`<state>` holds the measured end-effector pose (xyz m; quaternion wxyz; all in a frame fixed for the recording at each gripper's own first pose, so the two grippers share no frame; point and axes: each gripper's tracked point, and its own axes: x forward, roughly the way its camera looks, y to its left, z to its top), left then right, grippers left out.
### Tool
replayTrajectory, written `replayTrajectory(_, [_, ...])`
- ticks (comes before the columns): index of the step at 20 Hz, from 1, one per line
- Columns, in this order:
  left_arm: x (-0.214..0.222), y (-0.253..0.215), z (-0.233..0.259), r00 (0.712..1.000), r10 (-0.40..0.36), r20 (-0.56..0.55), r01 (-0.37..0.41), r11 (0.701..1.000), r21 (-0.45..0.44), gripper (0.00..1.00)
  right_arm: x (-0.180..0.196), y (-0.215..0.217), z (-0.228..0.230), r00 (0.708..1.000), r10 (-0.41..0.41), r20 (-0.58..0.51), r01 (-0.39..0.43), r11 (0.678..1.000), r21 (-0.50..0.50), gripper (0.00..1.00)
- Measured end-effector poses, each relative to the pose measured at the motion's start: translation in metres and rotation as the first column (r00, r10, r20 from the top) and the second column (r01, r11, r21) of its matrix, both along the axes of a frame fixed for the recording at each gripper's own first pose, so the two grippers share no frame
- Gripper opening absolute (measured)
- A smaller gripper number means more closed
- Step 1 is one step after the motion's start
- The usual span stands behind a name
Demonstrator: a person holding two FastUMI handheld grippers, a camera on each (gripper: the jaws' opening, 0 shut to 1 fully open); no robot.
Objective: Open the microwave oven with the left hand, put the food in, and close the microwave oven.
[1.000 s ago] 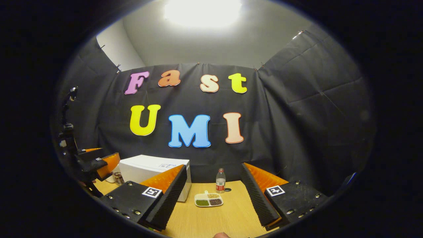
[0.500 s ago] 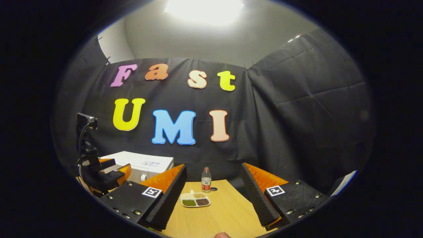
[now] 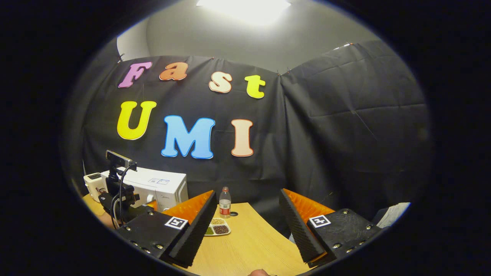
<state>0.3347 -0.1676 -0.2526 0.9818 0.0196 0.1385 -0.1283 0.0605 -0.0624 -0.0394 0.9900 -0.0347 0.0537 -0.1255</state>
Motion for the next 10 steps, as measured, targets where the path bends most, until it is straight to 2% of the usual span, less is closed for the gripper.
replayTrajectory(1, [0.003,-0.001,-0.008,1.0,0.0,-0.012,0.0,1.0,0.005,0.99,0.0,-0.001,0.0,1.0,-0.007,-0.005,0.007,1.0,-0.008,0.99])
replayTrajectory(2, [0.008,-0.002,-0.016,1.0,0.0,-0.024,0.0,1.0,0.012,0.96,-0.001,-0.003,-0.002,1.0,-0.013,-0.011,0.013,1.0,-0.015,0.99])
replayTrajectory(4, [0.014,-0.004,-0.025,0.999,0.003,-0.036,-0.002,1.0,0.023,0.85,-0.003,-0.005,-0.002,1.0,-0.022,-0.017,0.022,0.999,-0.024,0.99])
replayTrajectory(5, [0.016,-0.006,-0.027,0.999,0.006,-0.036,-0.005,1.0,0.025,0.86,-0.004,-0.007,-0.002,0.999,-0.027,-0.019,0.026,0.999,-0.027,0.99])
replayTrajectory(7, [0.019,-0.006,-0.03,0.999,0.015,-0.03,-0.013,0.999,0.04,0.72,-0.006,-0.009,-0.003,0.999,-0.032,-0.025,0.031,0.999,-0.03,0.99])
replayTrajectory(8, [0.02,-0.005,-0.029,0.999,0.016,-0.028,-0.015,0.999,0.043,0.56,-0.009,-0.011,-0.004,0.999,-0.033,-0.028,0.032,0.999,-0.032,0.99])
replayTrajectory(10, [0.02,-0.008,-0.03,0.999,0.011,-0.034,-0.009,0.999,0.05,0.51,-0.011,-0.015,-0.005,0.999,-0.038,-0.031,0.037,0.999,-0.036,0.99])
